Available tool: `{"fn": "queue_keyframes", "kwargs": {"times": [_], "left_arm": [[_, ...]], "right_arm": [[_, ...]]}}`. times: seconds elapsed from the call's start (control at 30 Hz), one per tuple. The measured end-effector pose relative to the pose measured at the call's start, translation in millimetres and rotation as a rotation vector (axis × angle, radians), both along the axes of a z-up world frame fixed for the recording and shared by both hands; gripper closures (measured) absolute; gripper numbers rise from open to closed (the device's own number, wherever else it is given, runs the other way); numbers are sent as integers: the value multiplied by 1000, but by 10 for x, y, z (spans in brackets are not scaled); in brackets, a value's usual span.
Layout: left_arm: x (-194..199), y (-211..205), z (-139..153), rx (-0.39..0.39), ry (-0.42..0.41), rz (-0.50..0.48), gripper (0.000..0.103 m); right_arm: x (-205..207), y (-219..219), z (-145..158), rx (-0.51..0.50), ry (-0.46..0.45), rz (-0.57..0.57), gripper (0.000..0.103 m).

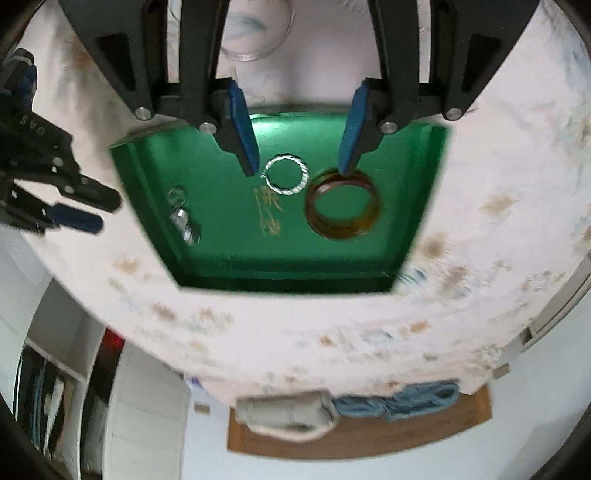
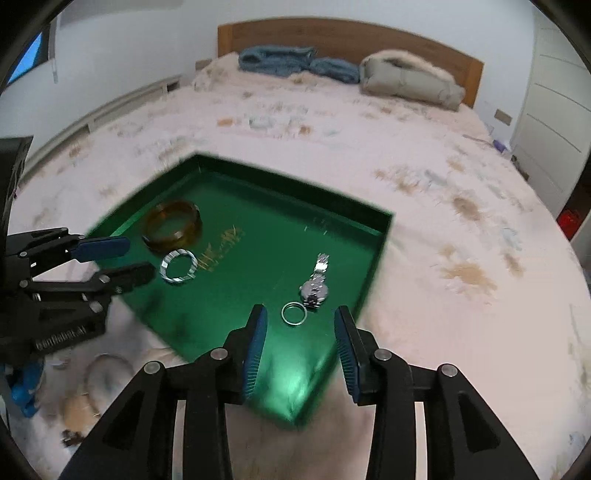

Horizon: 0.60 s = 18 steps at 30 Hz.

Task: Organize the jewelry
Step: 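Withdraw both tools and approach the dark bangle and beaded bracelet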

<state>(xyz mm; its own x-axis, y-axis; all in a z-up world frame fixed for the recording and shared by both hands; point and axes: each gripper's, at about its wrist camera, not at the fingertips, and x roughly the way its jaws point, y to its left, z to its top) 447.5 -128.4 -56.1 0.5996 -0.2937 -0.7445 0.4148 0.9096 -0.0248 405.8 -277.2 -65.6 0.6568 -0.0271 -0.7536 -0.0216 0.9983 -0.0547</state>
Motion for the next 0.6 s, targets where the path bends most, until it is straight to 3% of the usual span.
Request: {"fn": "queue_keyframes", "kwargs": {"times": [0.13,0.23,0.43,0.6], "left_arm": [[-321,432,502,-64,-75,65,60],[-624,769,831,-65,-105,103,60],[-1283,1280,1209,-35,-155,157,60],[-1851,1701,1357,-59,-168,210,60]], "right_arm": [[-453,46,449,9,-74,3,65],[-820,120,744,26,-125,19,65],[-1615,230,1175,87,-212,21,63],[-2203,309,1355,98,-260,22,63]]}}
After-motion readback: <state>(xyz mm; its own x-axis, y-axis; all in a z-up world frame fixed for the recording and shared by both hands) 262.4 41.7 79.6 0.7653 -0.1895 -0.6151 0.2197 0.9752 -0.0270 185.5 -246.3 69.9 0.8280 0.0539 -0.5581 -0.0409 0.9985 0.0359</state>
